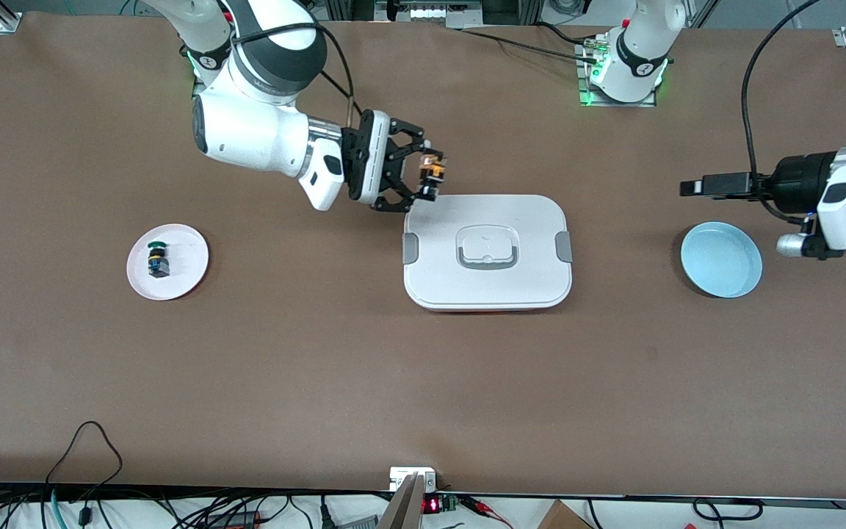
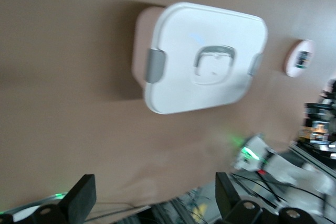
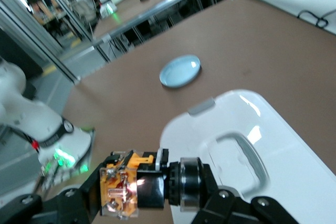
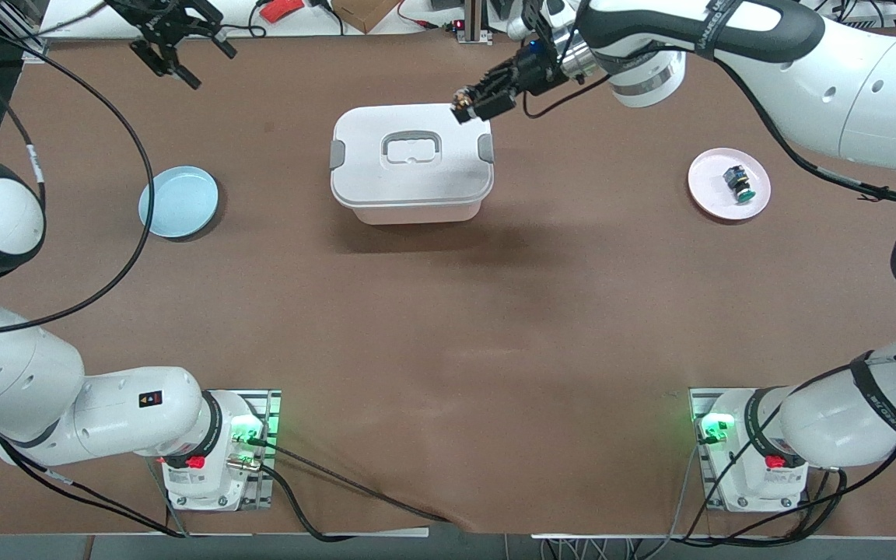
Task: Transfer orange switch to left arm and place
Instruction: 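Carry the switch over the box with the right gripper while the left gripper approaches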
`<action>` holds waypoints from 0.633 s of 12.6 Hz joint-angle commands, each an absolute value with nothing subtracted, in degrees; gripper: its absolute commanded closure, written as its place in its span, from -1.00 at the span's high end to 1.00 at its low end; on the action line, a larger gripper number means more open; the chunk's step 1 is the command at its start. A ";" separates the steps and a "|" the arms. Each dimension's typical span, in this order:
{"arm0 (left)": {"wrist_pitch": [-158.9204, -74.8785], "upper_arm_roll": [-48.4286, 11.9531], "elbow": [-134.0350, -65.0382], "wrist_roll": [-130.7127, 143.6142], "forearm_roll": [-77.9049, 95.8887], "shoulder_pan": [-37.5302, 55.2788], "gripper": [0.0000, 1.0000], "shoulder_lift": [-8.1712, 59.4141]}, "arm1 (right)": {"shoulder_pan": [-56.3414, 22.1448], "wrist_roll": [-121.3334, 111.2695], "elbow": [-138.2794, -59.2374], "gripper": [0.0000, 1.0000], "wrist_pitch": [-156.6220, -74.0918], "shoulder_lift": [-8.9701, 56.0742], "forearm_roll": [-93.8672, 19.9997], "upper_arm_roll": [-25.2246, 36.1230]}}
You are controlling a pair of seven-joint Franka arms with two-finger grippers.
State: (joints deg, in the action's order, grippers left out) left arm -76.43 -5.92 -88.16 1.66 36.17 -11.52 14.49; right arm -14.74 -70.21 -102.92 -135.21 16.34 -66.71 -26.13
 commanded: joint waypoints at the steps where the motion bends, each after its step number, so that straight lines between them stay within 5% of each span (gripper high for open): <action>1: -74.27 -6.33 -87.97 -0.17 46.80 -12.48 1.00 18.71 | -18.27 -69.96 -96.43 -0.73 -138.24 20.38 -73.97 -26.28; 8: -73.39 -7.91 -103.77 -7.46 75.12 -12.40 1.00 15.04 | -24.69 -70.49 -84.92 -0.73 -146.33 27.76 -82.44 -26.28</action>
